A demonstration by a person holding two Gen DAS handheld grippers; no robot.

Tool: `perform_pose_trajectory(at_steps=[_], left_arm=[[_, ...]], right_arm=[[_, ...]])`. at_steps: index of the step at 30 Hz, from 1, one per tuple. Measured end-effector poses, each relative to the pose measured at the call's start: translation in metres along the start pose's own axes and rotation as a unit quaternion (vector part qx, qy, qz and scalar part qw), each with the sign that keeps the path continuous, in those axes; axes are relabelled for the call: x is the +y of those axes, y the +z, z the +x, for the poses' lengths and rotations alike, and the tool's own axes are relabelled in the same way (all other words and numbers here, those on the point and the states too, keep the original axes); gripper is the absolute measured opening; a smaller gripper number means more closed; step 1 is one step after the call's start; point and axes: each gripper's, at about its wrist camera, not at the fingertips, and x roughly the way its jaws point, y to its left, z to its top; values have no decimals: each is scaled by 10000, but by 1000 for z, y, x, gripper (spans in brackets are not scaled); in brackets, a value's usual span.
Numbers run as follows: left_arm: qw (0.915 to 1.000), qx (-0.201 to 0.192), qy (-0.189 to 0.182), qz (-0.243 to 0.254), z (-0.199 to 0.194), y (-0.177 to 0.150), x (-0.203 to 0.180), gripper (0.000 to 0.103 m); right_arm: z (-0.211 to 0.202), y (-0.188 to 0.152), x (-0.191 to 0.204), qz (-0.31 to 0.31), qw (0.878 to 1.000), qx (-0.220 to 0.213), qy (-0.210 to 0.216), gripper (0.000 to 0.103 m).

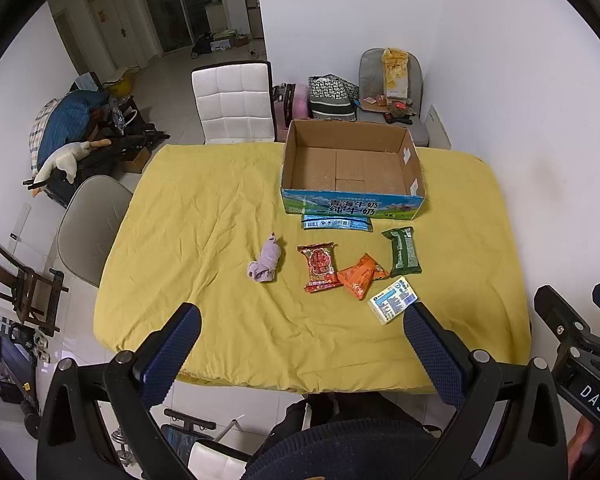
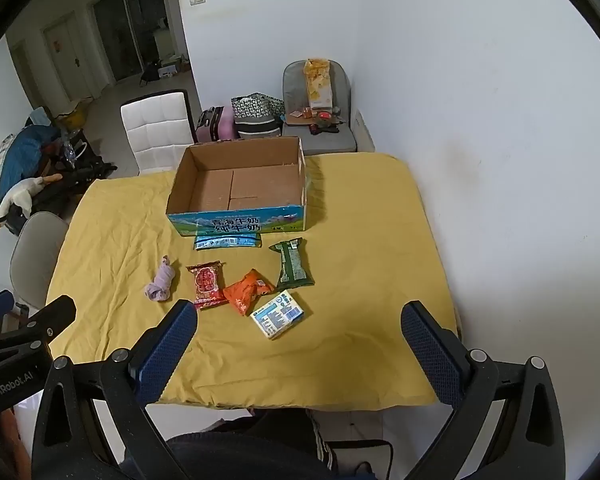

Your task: Organize soft objects

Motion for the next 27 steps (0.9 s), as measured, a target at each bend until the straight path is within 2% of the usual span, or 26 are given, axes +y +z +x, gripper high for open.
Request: perform_pose_trajectory(at_steps=[10, 27], left_arm=[[9998, -163, 85, -28, -6, 0, -1, 103], [9999, -98, 80, -54, -4, -4, 0, 103]], right_arm=[[-7, 1, -3, 8, 9999, -80, 66, 103], [-8, 5, -6, -47, 9999, -64, 111, 103]])
